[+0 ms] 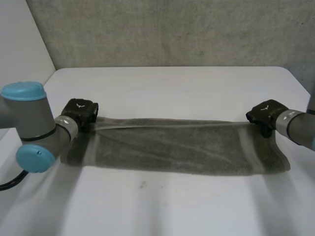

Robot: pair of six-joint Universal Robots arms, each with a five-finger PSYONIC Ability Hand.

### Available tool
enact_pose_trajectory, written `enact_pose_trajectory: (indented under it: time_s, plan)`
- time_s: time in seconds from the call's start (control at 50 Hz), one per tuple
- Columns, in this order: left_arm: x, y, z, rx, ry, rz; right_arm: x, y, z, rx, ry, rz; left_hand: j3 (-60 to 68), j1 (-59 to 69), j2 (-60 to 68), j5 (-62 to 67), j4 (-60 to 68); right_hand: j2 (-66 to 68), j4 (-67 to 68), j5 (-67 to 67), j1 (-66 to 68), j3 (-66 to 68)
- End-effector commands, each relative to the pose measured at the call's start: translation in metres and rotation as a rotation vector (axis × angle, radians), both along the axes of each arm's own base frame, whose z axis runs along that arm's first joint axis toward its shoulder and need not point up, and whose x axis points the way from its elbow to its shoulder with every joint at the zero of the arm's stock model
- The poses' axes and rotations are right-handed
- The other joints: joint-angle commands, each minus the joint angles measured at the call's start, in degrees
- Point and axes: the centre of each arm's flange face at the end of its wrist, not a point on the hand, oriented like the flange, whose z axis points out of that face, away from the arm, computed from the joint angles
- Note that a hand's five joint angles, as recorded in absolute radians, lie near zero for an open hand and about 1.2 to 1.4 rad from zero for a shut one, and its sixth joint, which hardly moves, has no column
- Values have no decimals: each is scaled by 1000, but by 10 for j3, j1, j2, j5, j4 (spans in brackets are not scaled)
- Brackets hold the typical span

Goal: Fold the towel.

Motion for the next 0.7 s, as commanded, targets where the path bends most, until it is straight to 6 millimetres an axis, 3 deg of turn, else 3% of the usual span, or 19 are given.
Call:
enact_pose_trajectory:
  time_s: [0.02, 0.16, 0.46, 0.48, 0.5, 0.52, 0.54, 0.56, 0.7]
  plan:
    - [-8, -16, -9, 0, -12, 9, 13, -16, -16, -19, 29, -17, 103, 123, 102, 107, 102, 36, 31, 21, 38, 34]
    - [-10, -24, -4, -30, -5, 18, 12, -27, -20, -39, 44, -51, 103, 123, 102, 107, 102, 36, 31, 21, 38, 34]
    - [-19, -27, -7, -43, -6, 13, 14, -47, -5, -167, -22, -95, 103, 123, 102, 107, 102, 36, 31, 21, 38, 34]
    - [-19, -27, -8, -42, -7, 15, 14, -47, -7, -163, -21, -93, 73, 93, 72, 78, 72, 36, 31, 21, 38, 34]
    - [-19, -27, -9, -39, -8, 15, 15, -48, -9, -161, -20, -94, -74, -54, -74, -69, -75, 36, 31, 21, 38, 34]
    - [-19, -27, -9, -39, -8, 15, 15, -48, -9, -161, -20, -94, -75, -55, -76, -71, -76, 36, 31, 21, 38, 34]
    - [-19, -27, -9, -40, -8, 15, 16, -47, -11, -157, -16, -96, -320, -300, -321, -316, -321, -356, -361, -372, -354, -359]
    - [-20, -26, -9, -40, -10, 12, 16, -47, -13, -153, -12, -104, -592, -572, -593, -588, -593, -664, -669, -679, -662, -666]
    - [-21, -25, 1, -60, -1, 33, 15, -44, -6, -160, -20, -114, -597, -577, -598, -593, -598, -664, -669, -679, -662, -666]
